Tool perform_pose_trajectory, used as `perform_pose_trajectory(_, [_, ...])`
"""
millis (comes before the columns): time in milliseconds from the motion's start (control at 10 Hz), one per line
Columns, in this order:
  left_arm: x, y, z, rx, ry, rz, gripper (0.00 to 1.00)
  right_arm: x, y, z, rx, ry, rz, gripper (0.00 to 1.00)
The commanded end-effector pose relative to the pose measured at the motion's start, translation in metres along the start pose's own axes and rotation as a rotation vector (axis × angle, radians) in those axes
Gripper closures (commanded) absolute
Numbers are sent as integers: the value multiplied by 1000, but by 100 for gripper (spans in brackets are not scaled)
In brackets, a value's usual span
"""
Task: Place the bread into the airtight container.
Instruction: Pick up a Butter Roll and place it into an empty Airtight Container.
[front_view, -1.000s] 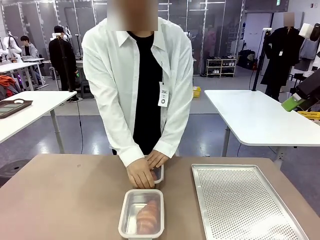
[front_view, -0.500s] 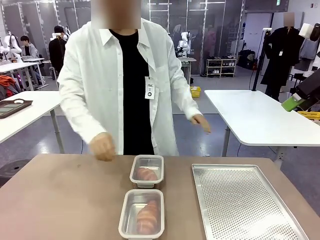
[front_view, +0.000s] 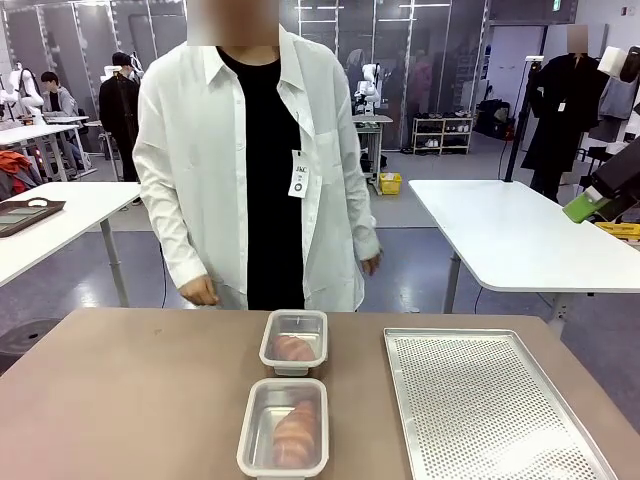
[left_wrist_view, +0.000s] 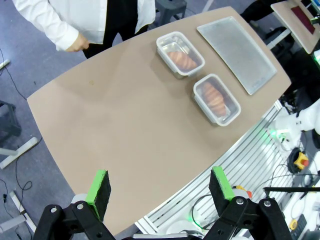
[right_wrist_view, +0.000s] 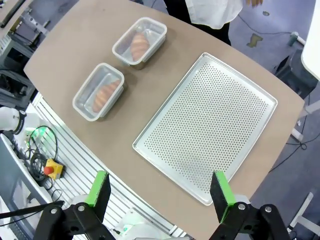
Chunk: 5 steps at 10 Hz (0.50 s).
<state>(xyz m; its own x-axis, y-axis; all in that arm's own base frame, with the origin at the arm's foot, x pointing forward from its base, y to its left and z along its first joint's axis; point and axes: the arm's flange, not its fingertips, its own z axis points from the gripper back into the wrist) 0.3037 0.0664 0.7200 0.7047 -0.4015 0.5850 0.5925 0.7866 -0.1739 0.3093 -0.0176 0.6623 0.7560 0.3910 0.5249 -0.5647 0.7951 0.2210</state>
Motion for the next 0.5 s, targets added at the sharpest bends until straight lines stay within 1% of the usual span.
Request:
perform_pose_trajectory(0, [0,-1,1,-9,1,-16,0,1,0,0,1,3,0,0])
perform_pose_trajectory(400, [0,-1,1,-9,1,-16,0,1,0,0,1,3,0,0])
